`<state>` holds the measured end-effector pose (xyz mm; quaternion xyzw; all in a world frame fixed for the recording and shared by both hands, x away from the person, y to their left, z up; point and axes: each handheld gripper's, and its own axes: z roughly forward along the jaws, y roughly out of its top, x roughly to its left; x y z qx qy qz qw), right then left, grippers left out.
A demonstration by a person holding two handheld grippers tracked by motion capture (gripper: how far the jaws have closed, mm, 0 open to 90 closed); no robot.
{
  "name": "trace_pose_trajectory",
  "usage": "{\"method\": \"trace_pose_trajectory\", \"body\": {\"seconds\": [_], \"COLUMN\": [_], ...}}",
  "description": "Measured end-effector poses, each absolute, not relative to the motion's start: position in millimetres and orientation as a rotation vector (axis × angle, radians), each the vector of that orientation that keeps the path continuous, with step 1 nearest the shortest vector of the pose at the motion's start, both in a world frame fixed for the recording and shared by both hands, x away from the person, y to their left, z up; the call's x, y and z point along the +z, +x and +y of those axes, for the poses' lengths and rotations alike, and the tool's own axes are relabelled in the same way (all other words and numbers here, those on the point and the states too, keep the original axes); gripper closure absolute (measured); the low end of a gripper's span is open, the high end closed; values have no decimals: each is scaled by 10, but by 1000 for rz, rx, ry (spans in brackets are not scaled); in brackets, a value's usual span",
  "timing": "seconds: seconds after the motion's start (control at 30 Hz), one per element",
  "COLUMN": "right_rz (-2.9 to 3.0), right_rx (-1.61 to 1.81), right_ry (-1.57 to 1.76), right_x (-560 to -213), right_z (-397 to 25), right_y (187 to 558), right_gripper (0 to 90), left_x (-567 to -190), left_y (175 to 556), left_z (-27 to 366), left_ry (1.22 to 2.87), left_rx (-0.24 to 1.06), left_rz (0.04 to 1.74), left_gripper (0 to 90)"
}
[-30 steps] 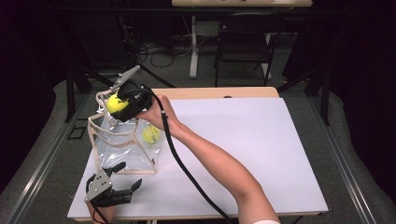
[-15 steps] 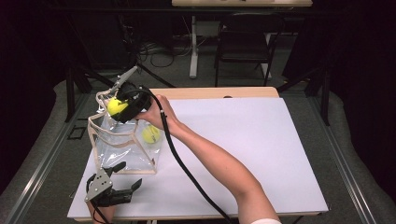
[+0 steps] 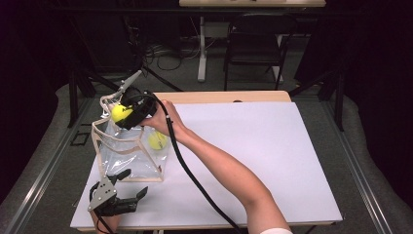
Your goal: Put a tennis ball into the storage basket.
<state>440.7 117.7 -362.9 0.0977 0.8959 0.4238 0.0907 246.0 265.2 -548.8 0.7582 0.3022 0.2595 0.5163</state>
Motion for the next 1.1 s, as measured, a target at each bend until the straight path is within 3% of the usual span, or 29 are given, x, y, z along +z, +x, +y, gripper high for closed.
{"method": "trace_pose_trajectory", "body": {"seconds": [1.1], "right_rz": [2690], "right_rx": [1199], "right_ry": [299], "right_x": [-3738], "right_z": [1195], "right_y": [4399], "right_gripper": [261], "left_x": [-5484], "left_y": [2456], "left_z": [2643], "left_ry": [1820], "left_rx": [624], "left_rz": [724], "left_gripper": [159]}}
